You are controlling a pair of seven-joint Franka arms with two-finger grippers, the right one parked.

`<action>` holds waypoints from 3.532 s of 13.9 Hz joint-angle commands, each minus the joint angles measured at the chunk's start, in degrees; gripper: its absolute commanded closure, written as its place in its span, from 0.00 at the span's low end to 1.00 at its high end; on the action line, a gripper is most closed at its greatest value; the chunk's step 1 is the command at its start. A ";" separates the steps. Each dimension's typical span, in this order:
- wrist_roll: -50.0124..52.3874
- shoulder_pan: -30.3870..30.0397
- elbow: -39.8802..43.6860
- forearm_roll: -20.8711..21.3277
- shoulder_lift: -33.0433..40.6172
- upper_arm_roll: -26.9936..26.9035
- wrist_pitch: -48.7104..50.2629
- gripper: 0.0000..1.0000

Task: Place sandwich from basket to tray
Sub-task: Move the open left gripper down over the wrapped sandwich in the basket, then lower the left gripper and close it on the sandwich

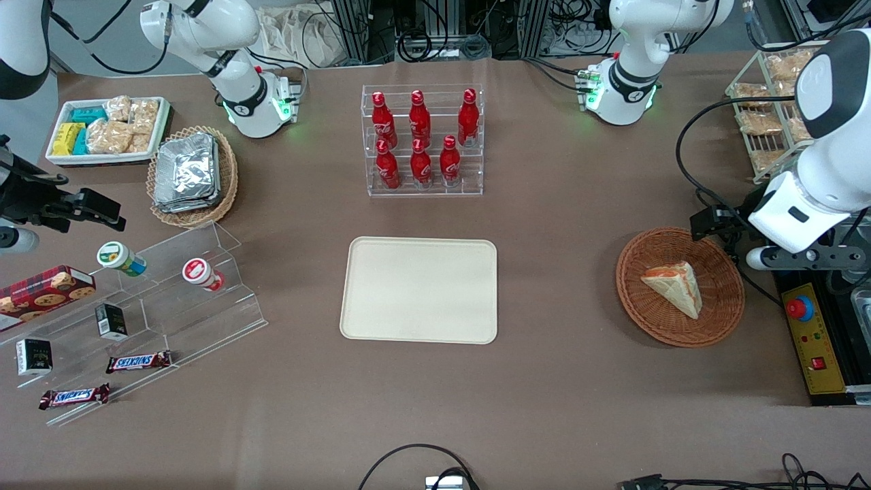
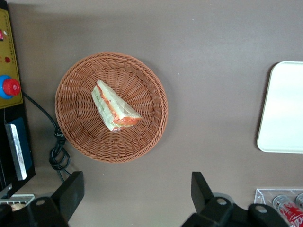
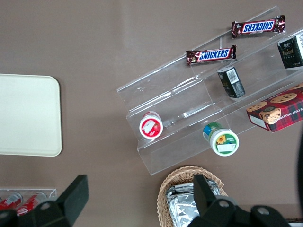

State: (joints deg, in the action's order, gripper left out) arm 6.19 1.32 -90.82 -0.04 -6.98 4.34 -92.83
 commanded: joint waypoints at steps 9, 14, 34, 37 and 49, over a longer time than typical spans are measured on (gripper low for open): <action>20.85 0.44 0.04 -0.23 -4.26 -3.72 -0.86 0.00; 36.32 0.44 -12.95 -1.89 -2.87 -5.64 -13.83 0.00; 43.64 -2.28 -31.44 -4.18 -11.74 -7.06 -42.69 0.00; 43.82 -2.11 -31.00 -4.62 -12.44 -6.98 -43.13 0.00; 36.56 -1.49 -28.27 -3.66 -9.64 -6.45 -44.98 1.00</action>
State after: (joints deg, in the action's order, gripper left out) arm 46.98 -0.29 -119.14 -3.97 -19.53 -2.22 -138.23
